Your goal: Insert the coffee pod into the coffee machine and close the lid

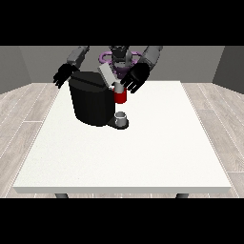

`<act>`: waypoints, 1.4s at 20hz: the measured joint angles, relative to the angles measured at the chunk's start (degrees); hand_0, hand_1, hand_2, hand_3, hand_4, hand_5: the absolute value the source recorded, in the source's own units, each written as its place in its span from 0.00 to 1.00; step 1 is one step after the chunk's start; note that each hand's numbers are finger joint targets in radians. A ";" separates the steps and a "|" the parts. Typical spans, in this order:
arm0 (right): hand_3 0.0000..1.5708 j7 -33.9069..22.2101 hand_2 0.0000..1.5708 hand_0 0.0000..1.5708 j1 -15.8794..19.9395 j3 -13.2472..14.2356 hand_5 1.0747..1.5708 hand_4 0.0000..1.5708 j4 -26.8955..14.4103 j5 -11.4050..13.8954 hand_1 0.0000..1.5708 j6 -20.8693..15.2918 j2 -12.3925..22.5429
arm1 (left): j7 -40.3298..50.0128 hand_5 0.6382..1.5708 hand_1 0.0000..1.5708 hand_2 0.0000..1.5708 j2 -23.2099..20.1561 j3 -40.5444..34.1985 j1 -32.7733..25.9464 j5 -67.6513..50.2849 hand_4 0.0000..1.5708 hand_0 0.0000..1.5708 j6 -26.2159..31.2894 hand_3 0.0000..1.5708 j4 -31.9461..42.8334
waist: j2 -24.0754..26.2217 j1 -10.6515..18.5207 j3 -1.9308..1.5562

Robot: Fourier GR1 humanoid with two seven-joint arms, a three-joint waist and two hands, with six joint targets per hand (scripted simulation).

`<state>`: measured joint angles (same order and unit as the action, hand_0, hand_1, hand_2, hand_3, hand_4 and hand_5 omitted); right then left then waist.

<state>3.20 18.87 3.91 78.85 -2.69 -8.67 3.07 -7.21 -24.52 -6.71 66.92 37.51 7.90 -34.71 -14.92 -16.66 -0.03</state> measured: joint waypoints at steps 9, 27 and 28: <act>0.00 0.12 0.00 0.00 -0.20 -0.73 1.00 0.27 -0.02 1.13 0.00 -1.40 -0.78 | -0.08 1.00 0.70 0.73 0.35 0.39 0.09 0.96 0.26 0.70 0.12 0.62 0.17 | 0.05 0.62 -0.03; 0.00 0.57 0.00 0.00 -0.30 -0.05 1.00 0.22 -0.65 0.67 0.00 -1.20 -0.28 | -2.75 1.00 0.00 0.00 -1.16 2.95 -0.38 4.59 0.00 0.00 2.33 0.00 0.12 | 0.34 0.99 -0.06; 0.00 0.81 0.00 0.00 -0.27 -0.39 1.00 0.22 -0.71 1.04 0.00 -1.60 -0.67 | -2.67 1.00 0.00 0.00 -1.42 3.00 0.06 4.83 0.00 0.00 2.58 0.00 0.16 | 0.08 0.91 -0.05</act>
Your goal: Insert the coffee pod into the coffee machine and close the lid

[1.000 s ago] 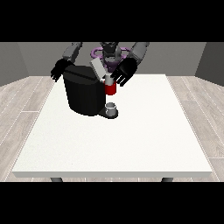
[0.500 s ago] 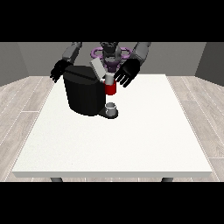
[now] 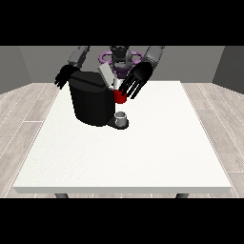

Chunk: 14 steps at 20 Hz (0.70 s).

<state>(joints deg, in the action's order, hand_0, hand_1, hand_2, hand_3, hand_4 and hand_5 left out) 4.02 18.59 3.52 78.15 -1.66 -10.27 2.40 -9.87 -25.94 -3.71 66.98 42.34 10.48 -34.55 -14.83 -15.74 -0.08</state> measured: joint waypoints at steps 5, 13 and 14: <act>0.00 0.28 0.00 0.00 -1.34 -0.86 1.00 0.26 0.50 0.32 0.00 -0.34 -0.79 | -0.84 1.00 0.00 0.00 -0.70 0.02 -0.32 0.62 0.00 0.00 0.76 0.00 0.35 | 0.73 0.06 0.01; 0.00 1.56 0.00 0.00 -3.76 -0.13 1.00 0.25 -0.73 -0.45 0.00 0.07 -0.84 | -0.02 1.00 0.00 0.00 1.08 0.30 -2.53 1.06 0.00 0.00 1.54 0.00 -0.63 | 4.37 1.87 0.06; 0.00 1.46 0.00 0.00 -4.06 -0.10 1.00 0.28 -0.72 -0.56 0.00 -0.08 -1.04 | 0.04 1.00 0.00 0.00 1.24 0.27 -2.82 1.02 0.00 0.00 1.78 0.00 -0.82 | 5.02 2.15 0.06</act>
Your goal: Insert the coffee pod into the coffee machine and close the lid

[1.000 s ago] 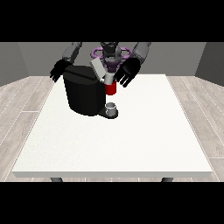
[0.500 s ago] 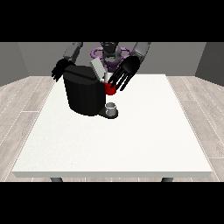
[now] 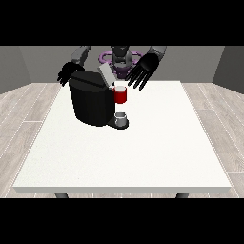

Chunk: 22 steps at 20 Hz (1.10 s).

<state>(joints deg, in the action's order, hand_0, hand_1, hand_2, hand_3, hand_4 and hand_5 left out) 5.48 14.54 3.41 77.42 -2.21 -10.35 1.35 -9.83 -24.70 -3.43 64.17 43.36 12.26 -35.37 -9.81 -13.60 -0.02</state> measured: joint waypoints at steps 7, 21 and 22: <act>0.00 0.12 0.00 0.00 -3.68 0.57 1.00 0.28 0.78 -1.20 0.00 0.81 0.26 | 0.47 1.00 0.00 0.00 3.84 -4.02 -4.40 -4.85 0.00 0.00 -0.07 0.00 -0.61 | 5.54 2.39 0.02; 0.00 -4.79 0.00 0.00 -6.09 1.48 1.00 0.03 4.85 -3.17 0.00 7.55 7.34 | -5.17 1.00 0.00 0.00 16.86 -15.74 -22.00 -22.53 0.14 0.00 0.87 0.00 -2.04 | 21.11 12.89 0.05; 0.00 -6.02 0.00 0.00 -5.86 0.82 1.00 0.00 5.72 -2.78 0.00 7.58 7.49 | -5.10 1.00 0.00 0.00 17.09 -16.32 -23.23 -23.39 0.06 0.00 1.20 0.00 -2.03 | 22.10 13.29 0.07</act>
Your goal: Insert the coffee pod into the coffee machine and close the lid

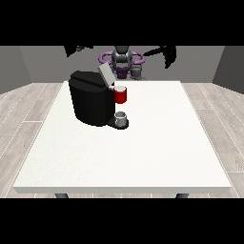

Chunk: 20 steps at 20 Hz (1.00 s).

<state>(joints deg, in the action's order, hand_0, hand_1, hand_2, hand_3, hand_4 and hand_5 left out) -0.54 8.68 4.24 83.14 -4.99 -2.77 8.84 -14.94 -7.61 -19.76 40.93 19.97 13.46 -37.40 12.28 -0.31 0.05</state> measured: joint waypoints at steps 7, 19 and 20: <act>0.00 -1.77 0.00 0.00 2.39 -0.69 1.00 0.00 1.18 -0.52 0.00 3.10 1.67 | 0.87 1.00 0.00 0.00 2.83 -0.84 -4.91 -4.88 0.00 0.00 2.30 0.00 -3.80 | 0.50 4.34 -0.04; 0.00 -2.10 0.00 0.00 8.26 -1.55 1.00 0.00 -3.71 2.02 0.00 4.38 1.60 | 4.71 1.00 0.00 0.00 6.77 4.82 -14.23 -12.91 0.07 0.00 3.77 0.00 -17.09 | -1.68 9.53 -0.06; 0.00 -1.39 0.00 0.00 8.82 -0.93 1.00 0.00 -4.88 1.77 0.00 4.46 1.60 | 5.03 1.00 0.00 0.00 6.96 5.61 -14.75 -13.62 0.00 0.00 3.35 0.00 -18.49 | -2.35 10.04 -0.06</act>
<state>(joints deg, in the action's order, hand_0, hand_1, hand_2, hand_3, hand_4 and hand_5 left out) -1.93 17.50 3.31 78.27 -3.22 1.69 10.45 -9.90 -0.66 -14.14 26.18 6.34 16.81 -55.89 9.94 9.73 -0.01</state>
